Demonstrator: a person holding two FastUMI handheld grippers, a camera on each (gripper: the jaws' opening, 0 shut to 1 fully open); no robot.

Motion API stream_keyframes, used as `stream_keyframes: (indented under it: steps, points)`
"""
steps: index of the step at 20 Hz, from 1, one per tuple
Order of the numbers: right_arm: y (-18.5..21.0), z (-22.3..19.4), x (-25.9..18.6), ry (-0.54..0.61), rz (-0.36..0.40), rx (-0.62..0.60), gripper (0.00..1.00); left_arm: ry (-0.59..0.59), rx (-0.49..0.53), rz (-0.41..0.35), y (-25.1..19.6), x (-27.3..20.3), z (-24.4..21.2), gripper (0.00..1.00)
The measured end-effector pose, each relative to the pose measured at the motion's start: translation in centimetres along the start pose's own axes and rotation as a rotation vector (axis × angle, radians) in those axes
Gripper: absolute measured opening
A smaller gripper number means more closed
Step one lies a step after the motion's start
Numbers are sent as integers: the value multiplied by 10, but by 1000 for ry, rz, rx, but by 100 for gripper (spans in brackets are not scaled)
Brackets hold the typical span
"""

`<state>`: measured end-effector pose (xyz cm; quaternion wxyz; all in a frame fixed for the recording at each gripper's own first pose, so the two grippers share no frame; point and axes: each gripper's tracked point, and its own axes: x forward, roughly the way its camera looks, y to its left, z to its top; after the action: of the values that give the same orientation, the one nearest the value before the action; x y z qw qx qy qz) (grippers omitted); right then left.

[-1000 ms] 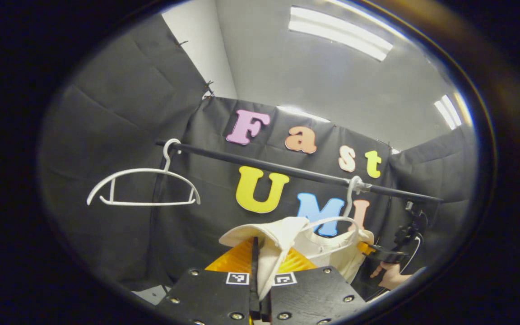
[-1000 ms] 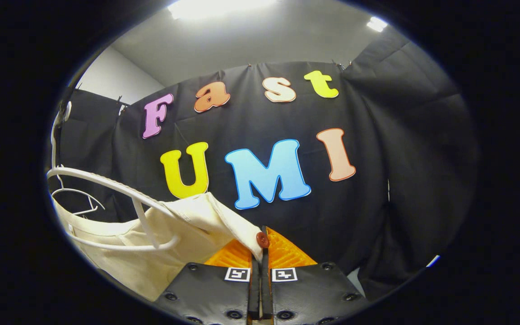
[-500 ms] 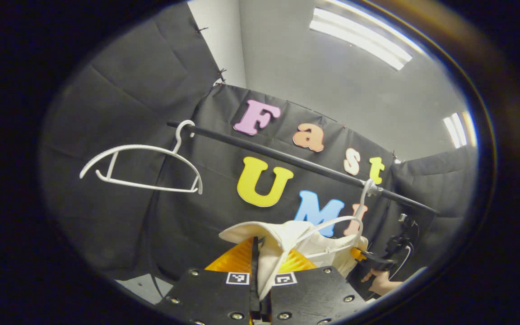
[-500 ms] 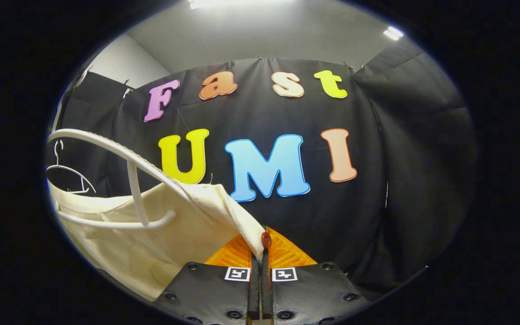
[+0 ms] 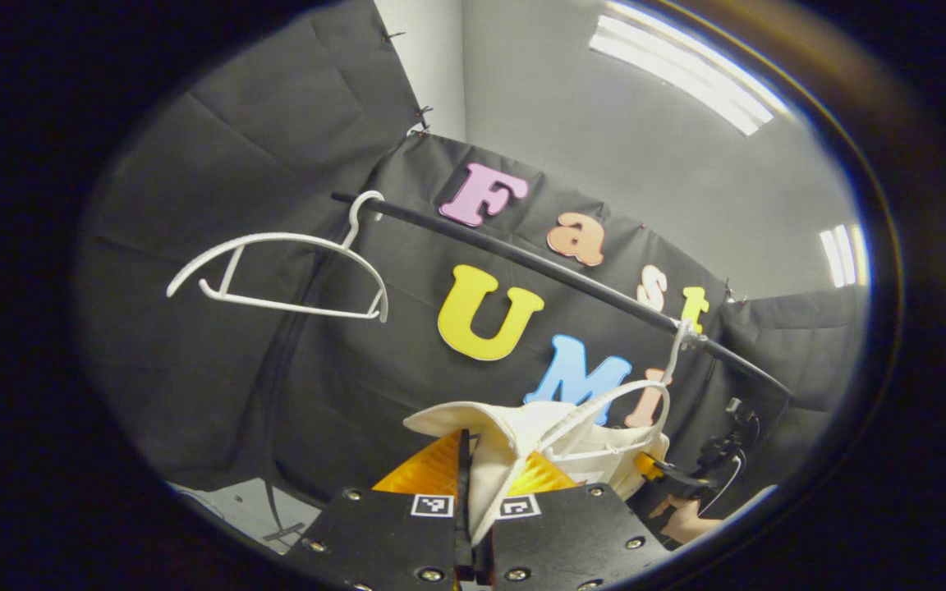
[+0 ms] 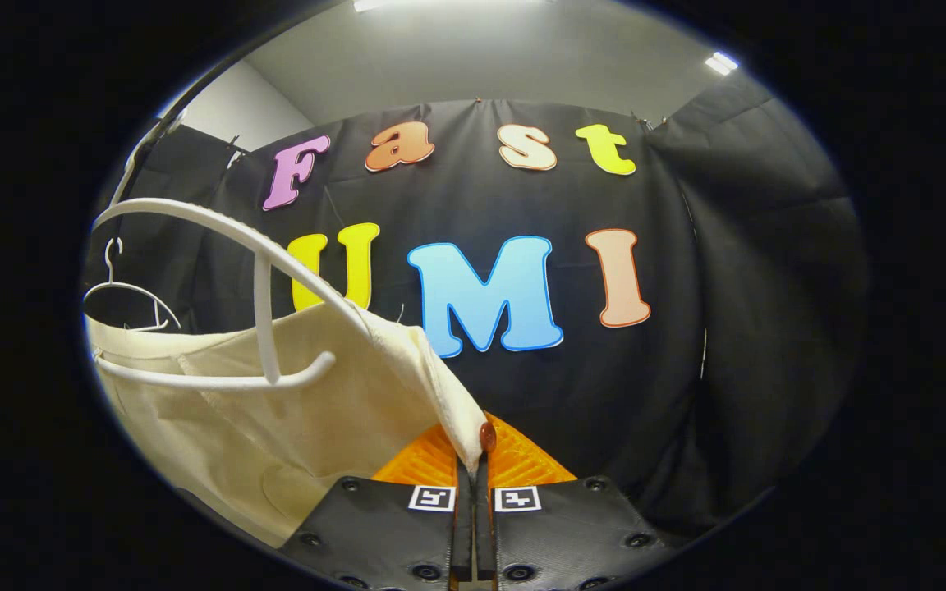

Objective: Grasp the clothes on the hanger with both hands and then place them into the laundry hamper below.

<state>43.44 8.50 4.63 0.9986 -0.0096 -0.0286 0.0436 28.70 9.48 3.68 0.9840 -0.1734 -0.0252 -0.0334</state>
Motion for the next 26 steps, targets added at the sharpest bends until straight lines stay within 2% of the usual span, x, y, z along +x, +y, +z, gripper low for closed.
stream_keyframes:
  steps: [7, 9, 11, 14, 18, 21, 23, 26]
  points:
    - [4, -12, 1, 2, 49, -9, 4, 13, 9, 56, -2, 1, -16, 4]
    - [2, -30, 6, 45, 57, -22, 4, 26, 13, 105, 10, 1, -25, 3]
    - [6, -46, 1, 87, 79, 16, 4, 72, 4, 142, 20, -12, -54, 3]
    - [6, -65, -7, 105, 108, -28, 4, 118, 39, 203, 31, -34, -88, 2]
    - [10, -82, -22, 128, 168, -53, 4, 118, 44, 272, 35, -61, -111, 3]
    - [15, -85, -40, 143, 212, -43, 3, 90, 53, 315, 37, -82, -108, 3]
    - [16, -85, -57, 149, 215, -36, 4, 84, 70, 325, 32, -87, -102, 3]
    - [22, -79, -91, 153, 194, -3, 4, 109, 116, 288, 28, -86, -96, 3]
